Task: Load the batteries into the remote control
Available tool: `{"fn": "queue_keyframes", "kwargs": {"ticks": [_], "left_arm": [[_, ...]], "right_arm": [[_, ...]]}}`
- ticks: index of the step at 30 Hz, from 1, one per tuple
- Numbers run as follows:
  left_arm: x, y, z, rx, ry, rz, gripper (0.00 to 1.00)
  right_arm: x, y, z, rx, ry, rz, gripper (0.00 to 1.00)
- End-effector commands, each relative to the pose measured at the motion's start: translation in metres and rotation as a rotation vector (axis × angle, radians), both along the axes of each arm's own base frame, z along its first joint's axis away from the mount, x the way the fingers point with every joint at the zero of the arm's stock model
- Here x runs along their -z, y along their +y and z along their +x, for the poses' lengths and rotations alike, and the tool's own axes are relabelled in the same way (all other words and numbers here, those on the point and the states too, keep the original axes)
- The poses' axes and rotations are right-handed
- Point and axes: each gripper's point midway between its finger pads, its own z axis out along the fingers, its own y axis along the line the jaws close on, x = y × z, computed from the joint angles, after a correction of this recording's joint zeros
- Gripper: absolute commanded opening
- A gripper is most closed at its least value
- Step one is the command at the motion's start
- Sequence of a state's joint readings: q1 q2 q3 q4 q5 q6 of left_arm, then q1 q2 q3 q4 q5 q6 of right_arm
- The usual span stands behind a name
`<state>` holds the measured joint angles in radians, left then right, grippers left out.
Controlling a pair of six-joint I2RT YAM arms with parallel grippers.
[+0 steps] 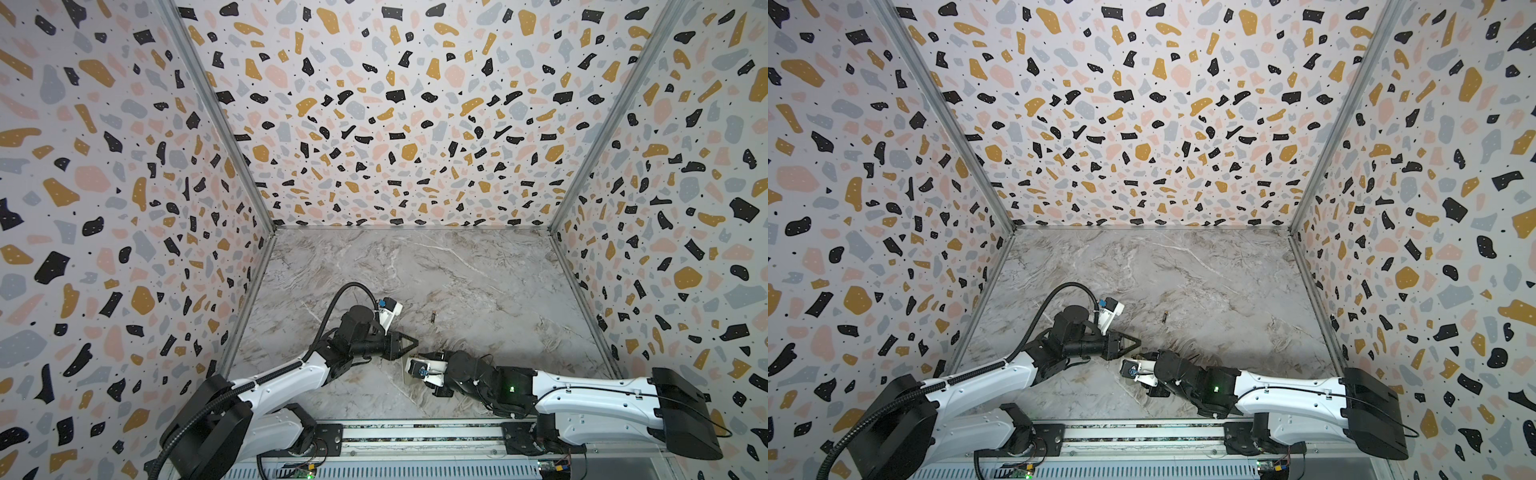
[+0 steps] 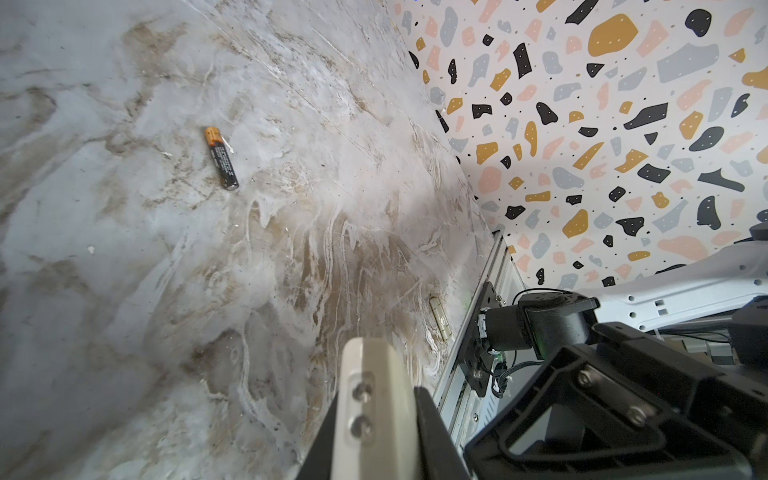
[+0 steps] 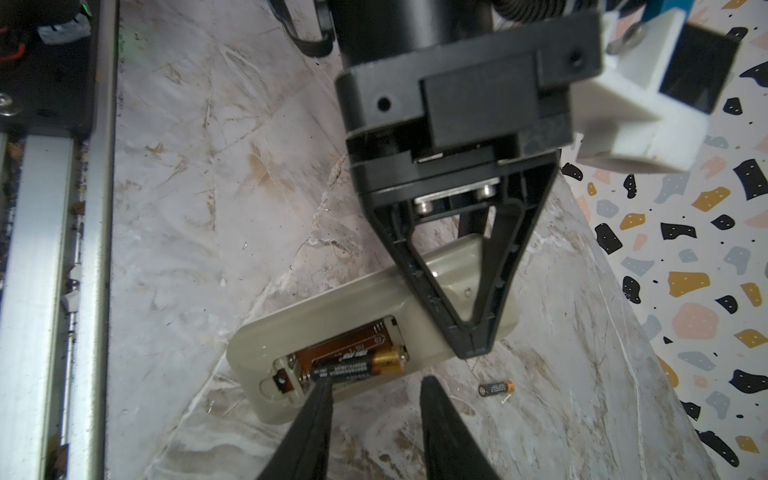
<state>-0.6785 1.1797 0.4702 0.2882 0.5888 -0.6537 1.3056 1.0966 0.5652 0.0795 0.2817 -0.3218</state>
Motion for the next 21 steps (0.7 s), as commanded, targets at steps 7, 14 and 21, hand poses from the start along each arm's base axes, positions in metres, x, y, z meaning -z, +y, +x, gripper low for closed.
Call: {"fn": "queue_keyframes", "kwargs": {"ticks": [7, 14, 21], "left_arm": [[-0.0157, -0.0059, -0.0004, 0.032, -0.044, -0.035, 0.0], [-0.0154, -0.0057, -0.0005, 0.03, -0.044, -0.036, 0.0], [-0.0157, -0.0058, -0.0008, 0.032, -0.045, -0.038, 0.0]], "right_arm": [[-0.0253, 0.0106, 0.0064, 0.014, -0.037, 0.055, 0.33], [-0.0223, 0.0129, 0.0094, 0.014, -0.03, 0.047, 0.29], [-0.0182, 0.0141, 0.0126, 0.016, -0.02, 0.032, 0.26]]}}
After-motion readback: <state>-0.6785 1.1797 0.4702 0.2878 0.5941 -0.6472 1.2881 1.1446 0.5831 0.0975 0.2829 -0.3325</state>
